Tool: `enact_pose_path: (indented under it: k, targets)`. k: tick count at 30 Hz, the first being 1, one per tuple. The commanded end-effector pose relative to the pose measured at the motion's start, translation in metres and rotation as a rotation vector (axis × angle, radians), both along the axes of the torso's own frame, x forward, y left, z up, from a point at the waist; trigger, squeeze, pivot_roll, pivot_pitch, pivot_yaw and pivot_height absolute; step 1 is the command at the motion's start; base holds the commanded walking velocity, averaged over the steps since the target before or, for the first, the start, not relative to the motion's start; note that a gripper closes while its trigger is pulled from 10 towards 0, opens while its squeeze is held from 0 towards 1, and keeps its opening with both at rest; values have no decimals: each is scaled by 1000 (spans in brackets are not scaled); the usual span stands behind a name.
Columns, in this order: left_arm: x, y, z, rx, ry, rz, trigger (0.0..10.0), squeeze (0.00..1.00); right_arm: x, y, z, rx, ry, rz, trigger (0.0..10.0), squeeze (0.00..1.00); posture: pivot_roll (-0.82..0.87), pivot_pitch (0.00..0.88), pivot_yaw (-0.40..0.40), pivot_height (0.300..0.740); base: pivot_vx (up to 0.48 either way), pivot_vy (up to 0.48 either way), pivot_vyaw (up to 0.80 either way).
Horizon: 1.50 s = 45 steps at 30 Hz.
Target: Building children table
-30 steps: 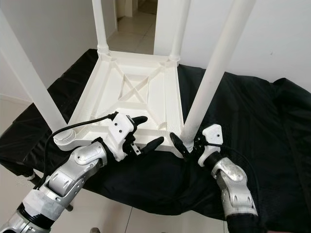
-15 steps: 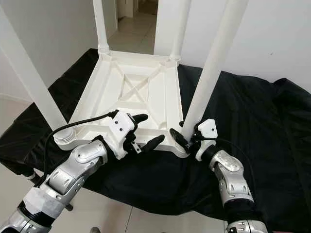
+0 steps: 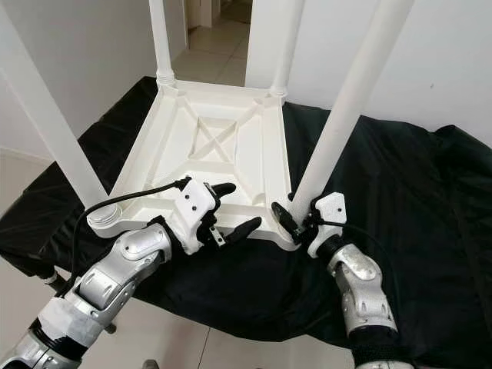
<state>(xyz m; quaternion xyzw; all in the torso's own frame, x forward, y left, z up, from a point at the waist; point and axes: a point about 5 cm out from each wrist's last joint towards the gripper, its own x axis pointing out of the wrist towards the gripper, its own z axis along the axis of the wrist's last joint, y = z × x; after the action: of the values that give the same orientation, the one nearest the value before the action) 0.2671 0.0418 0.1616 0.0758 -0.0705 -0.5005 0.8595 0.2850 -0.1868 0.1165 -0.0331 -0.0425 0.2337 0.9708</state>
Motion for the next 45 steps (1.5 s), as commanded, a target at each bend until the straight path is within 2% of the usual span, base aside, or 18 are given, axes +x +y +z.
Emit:
enact_pose_path:
  k: [1, 2, 6, 8, 10, 11, 12, 15, 20, 22, 30, 31, 34, 37, 42, 43, 44, 45]
  targets:
    - [-5, -3, -5, 42, 16, -119, 10000, 0, -4, 0, -10, -27, 50, -53, 10000, 0, -45, 0, -53, 740, 0, 0, 0]
    - [-5, -3, -5, 42, 16, -119, 10000, 0, -4, 0, -10, -27, 50, -53, 10000, 0, -45, 0, -53, 740, 0, 0, 0]
    - [-5, -3, -6, 32, 43, -118, 10000, 0, -10, 9, -12, 23, 52, -188, 10000, 0, -55, 0, -48, 740, 0, 0, 0]
    - [-5, -3, -7, 30, 64, -122, 10000, 0, -12, 15, -13, 75, 68, -328, 10000, 0, -60, 0, -45, 740, 0, 0, 0]
    - [-5, -3, -7, 30, 64, -122, 10000, 0, -12, 15, -13, 75, 68, -328, 10000, 0, -60, 0, -45, 740, 0, 0, 0]
    - [-6, -4, -7, 31, 66, -126, 10000, 0, -11, 17, -13, 105, 74, -421, 10000, 0, -62, 0, -44, 740, 0, 0, 0]
    - [-6, -4, -7, 31, 66, -126, 10000, 0, -11, 17, -13, 105, 74, -421, 10000, 0, -62, 0, -44, 740, 0, 0, 0]
    - [-5, -7, -6, 30, 67, -137, 10000, 0, -8, 24, -15, 156, 105, -650, 10000, 0, -64, 0, -40, 740, 0, 0, 0]
    - [-4, -7, -5, 29, 68, -140, 10000, 0, -7, 32, -15, 181, 120, -684, 10000, 0, -66, 0, -33, 740, 0, 0, 0]
    - [-4, -7, -5, 29, 72, -143, 10000, 0, -8, 46, -12, 198, 125, -656, 10000, 0, -72, 0, -27, 740, 0, 0, 0]
    - [-3, -7, -4, 28, 79, -145, 10000, 0, -9, 57, -4, 214, 101, -585, 10000, 20, -73, 0, -29, 740, 0, 0, 0]
    - [-2, -7, -4, 28, 79, -144, 10000, 0, -9, 58, -3, 217, 92, -578, 10000, 1000, -73, 0, -29, 740, 0, 0, 0]
    - [-2, -7, -3, 21, 80, -134, 10000, 0, -9, 62, 7, 246, 32, -497, 10000, 1000, -66, 0, -35, 740, 0, 0, 0]
    - [-2, -7, -3, 20, 82, -126, 10000, 0, -9, 60, 9, 247, 18, -482, 10000, 1000, -64, 0, -37, 740, 0, 0, 0]
    - [-2, -5, -3, 13, 110, -105, 10000, 0, -12, 54, 11, 219, 6, -381, 10000, 1000, -66, 0, -37, 740, 0, 0, 0]
    - [-2, -5, -2, 8, 114, -105, 10000, 0, -13, 50, 11, 212, 3, -357, 10000, 933, -66, 0, -37, 740, 0, 0, 0]
    - [-2, -5, -2, 8, 114, -105, 10000, 0, -13, 50, 11, 212, 3, -357, 10000, 933, -66, 0, -37, 740, 0, 0, 0]
    - [-2, -6, -2, 5, 116, -106, 10000, 0, -13, 48, 11, 206, 1, -345, 10000, 459, -65, 0, -37, 740, 0, 0, 0]
